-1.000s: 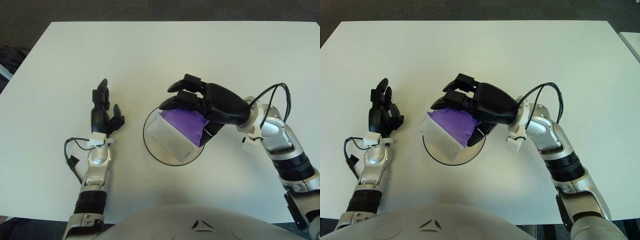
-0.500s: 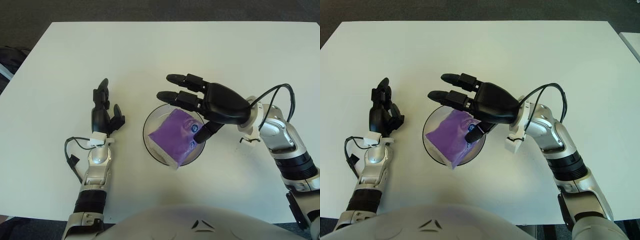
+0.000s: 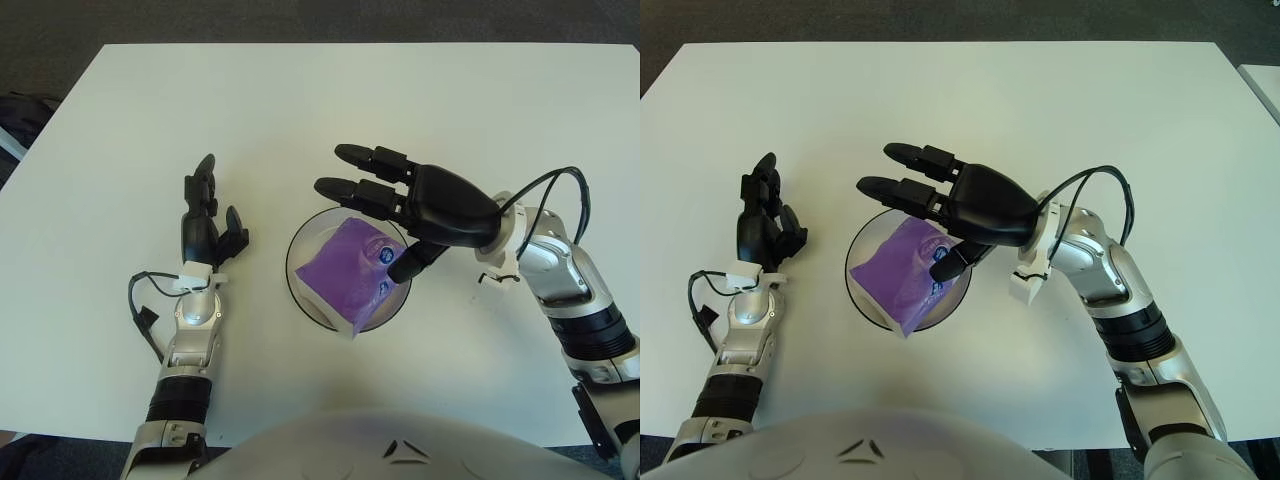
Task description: Put the tissue paper into the plate.
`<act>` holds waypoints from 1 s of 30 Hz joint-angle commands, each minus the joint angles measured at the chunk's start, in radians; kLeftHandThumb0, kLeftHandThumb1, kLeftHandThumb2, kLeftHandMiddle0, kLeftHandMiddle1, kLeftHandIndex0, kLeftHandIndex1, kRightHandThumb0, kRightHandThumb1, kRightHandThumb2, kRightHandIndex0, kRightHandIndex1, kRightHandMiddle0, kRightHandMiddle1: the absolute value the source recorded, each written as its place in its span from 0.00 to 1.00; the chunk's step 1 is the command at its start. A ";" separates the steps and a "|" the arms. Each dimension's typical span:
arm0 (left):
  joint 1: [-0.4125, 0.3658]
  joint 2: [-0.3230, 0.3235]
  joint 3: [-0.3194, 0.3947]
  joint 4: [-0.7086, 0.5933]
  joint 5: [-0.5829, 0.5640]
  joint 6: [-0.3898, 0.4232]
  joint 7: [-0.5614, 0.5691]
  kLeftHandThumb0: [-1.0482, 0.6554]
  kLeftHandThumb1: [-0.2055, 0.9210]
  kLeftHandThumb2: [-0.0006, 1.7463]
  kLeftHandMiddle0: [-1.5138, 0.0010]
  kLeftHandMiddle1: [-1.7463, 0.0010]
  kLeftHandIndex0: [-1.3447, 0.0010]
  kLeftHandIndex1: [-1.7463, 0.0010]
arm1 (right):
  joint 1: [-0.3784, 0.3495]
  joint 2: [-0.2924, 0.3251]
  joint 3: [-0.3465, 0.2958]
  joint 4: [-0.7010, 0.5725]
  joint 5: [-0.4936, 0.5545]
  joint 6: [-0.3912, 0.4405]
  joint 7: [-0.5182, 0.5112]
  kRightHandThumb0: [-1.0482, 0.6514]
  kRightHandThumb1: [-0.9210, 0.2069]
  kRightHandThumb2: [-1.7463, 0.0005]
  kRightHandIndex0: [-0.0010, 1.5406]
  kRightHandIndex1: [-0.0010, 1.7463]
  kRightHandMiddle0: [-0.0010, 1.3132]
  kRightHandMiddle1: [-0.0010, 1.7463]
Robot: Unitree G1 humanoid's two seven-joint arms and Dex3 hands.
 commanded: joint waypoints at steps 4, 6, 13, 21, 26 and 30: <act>0.159 -0.027 -0.021 0.317 0.048 -0.044 0.000 0.18 1.00 0.48 0.90 0.99 1.00 0.70 | -0.032 -0.007 -0.003 0.024 0.045 0.045 0.027 0.00 0.00 0.48 0.00 0.00 0.00 0.00; 0.164 -0.032 -0.025 0.288 0.048 -0.036 0.000 0.18 1.00 0.48 0.89 0.99 1.00 0.70 | -0.048 0.001 -0.001 0.044 0.075 0.068 0.034 0.00 0.00 0.48 0.00 0.00 0.00 0.00; 0.170 -0.059 -0.028 0.233 0.039 -0.023 0.010 0.20 1.00 0.47 0.86 0.98 1.00 0.68 | -0.126 0.033 -0.025 0.124 0.250 0.236 0.099 0.00 0.00 0.50 0.00 0.00 0.00 0.00; 0.189 -0.067 -0.027 0.208 0.048 -0.021 0.024 0.22 1.00 0.47 0.84 0.97 1.00 0.66 | -0.135 0.094 -0.113 0.061 0.236 0.553 0.009 0.01 0.00 0.55 0.02 0.01 0.02 0.01; 0.196 -0.068 -0.028 0.197 0.048 -0.018 0.024 0.23 1.00 0.47 0.84 0.97 1.00 0.66 | -0.092 0.174 -0.141 0.034 0.219 0.678 -0.089 0.04 0.00 0.59 0.03 0.01 0.02 0.06; 0.201 -0.070 -0.028 0.189 0.049 -0.013 0.026 0.23 1.00 0.46 0.84 0.97 1.00 0.66 | -0.110 0.289 -0.163 0.243 0.189 0.609 -0.280 0.06 0.00 0.60 0.05 0.02 0.00 0.14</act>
